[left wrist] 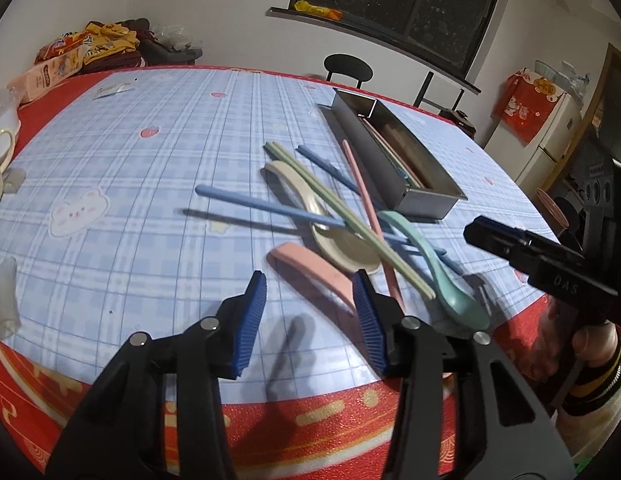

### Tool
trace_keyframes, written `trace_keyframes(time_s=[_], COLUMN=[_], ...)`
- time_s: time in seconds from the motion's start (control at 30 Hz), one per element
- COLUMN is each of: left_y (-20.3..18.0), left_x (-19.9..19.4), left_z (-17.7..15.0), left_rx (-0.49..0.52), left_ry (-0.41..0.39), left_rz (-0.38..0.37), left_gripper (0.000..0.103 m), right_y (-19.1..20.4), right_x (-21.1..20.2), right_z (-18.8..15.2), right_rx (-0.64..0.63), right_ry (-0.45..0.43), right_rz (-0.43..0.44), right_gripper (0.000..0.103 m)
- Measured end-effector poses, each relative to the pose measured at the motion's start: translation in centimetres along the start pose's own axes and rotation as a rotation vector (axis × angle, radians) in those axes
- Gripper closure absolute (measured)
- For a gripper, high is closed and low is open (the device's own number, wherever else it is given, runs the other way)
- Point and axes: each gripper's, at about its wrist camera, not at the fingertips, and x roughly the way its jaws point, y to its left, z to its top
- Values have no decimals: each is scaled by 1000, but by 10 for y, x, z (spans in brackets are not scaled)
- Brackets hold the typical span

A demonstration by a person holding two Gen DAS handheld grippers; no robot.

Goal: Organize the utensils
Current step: 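Move both tools back over the remaining spoons and chopsticks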

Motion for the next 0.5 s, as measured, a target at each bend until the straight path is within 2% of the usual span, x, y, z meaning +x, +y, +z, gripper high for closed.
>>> trace_keyframes(time_s=[0.1, 0.3, 0.5], left_y=[1, 4, -3], left_x=[2, 7, 12], left_z=[-3, -3, -4], left_rx=[-12, -21, 12], left_ry=[6, 24, 43], left_rz=[-13, -45, -69], left_gripper=[58, 58, 58], right_y=[6, 11, 13], right_x=[7, 17, 23], right_z=[-4, -4, -5], right_rx=[-29, -52, -58], right_ry=[32, 82, 116], right_rz=[14, 30, 44], right_gripper=[66, 66, 68])
